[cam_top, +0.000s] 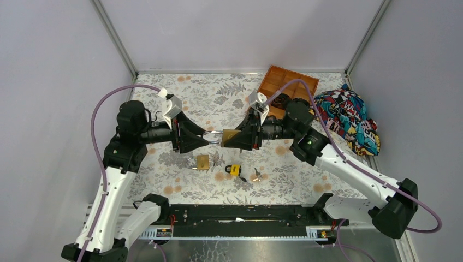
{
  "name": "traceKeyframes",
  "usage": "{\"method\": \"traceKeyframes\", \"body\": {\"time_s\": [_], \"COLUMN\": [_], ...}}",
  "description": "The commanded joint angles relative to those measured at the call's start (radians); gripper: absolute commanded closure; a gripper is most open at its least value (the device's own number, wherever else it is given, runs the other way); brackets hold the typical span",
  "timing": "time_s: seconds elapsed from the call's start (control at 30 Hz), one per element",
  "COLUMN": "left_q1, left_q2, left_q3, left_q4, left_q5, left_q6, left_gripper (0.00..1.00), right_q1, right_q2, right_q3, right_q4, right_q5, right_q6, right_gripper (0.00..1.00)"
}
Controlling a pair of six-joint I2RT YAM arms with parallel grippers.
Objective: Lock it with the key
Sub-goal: Lock the lock.
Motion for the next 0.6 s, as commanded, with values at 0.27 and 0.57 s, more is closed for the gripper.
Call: {"method": "traceKeyframes", "body": {"time_s": [0.27,0.57], "left_q1": [-0.112,-0.245], "left_q2": [-0.049,-0.083], "left_q3": [-0.097,-0.187], "left_q4": [0.22,0.458], "left_q5": [-0.003,-0.128], "left_q6": [-0.19,-0.319], "left_gripper": [0.81,1.0], "right_q1": [0.001,0.018], "right_q2": [-0.009,-0.003], "right_q3": [0.091,0.05], "right_q4": [-0.014,0.144], "right_q5": [-0.02,-0.023], "right_q6": [-0.07,0.05], "right_gripper": [1.0,1.0]}}
